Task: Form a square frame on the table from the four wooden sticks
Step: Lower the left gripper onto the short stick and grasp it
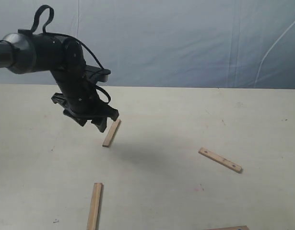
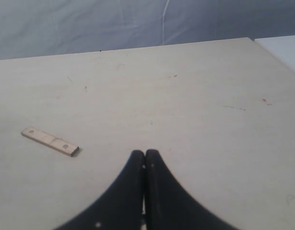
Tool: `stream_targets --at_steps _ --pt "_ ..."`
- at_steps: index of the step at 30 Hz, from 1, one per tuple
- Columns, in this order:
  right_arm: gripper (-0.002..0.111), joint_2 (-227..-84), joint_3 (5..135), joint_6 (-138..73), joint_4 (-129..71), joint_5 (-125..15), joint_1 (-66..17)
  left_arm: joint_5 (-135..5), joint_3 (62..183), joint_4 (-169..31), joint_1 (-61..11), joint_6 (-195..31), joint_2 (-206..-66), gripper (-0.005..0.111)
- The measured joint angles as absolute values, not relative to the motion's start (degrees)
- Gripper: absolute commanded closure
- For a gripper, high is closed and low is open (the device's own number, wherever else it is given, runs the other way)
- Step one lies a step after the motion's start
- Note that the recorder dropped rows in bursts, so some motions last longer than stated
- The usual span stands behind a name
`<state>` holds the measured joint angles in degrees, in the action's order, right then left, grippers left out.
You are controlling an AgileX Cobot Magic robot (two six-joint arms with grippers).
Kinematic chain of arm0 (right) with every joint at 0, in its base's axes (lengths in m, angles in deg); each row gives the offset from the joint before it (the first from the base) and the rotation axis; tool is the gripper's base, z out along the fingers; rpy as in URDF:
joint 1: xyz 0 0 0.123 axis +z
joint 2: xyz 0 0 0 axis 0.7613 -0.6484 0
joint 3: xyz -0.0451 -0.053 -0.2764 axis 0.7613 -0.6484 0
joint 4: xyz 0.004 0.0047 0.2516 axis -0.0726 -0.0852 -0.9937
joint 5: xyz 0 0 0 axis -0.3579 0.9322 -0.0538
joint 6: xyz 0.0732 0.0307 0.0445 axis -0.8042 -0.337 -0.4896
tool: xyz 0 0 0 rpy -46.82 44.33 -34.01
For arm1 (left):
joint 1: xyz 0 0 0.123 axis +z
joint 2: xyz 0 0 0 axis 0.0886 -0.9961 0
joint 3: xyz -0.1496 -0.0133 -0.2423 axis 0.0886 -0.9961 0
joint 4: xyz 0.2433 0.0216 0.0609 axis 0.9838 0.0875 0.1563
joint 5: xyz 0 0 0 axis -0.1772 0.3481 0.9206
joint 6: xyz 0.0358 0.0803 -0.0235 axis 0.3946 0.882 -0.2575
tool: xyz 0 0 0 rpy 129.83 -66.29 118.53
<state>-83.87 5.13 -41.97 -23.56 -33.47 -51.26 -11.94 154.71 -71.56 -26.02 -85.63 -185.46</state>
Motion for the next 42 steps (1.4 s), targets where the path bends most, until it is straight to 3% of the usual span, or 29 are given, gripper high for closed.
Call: stream_targets --at_steps 8,26,29,34,42 --pt "0.109 -83.87 5.13 -41.97 -23.56 -33.47 -51.26 -13.39 157.27 -73.19 -26.02 -84.06 -190.36 0.036" --pt "0.109 -83.87 5.05 -41.97 -23.65 -33.47 -51.26 -26.03 157.36 -76.39 -27.49 -83.93 -196.23 0.04" --pt "0.109 -83.87 5.05 -41.97 -23.65 -33.47 -51.26 -26.41 157.77 -75.4 -27.99 -83.75 -197.36 0.05" --pt "0.109 -83.87 5.05 -41.97 -23.65 -33.47 -51.26 -27.05 158.23 -74.18 -27.99 -83.84 -198.15 0.105" --pt "0.109 -83.87 5.05 -41.97 -23.65 -33.47 -51.26 -23.44 159.72 -74.18 -27.99 -83.84 -197.59 0.107"
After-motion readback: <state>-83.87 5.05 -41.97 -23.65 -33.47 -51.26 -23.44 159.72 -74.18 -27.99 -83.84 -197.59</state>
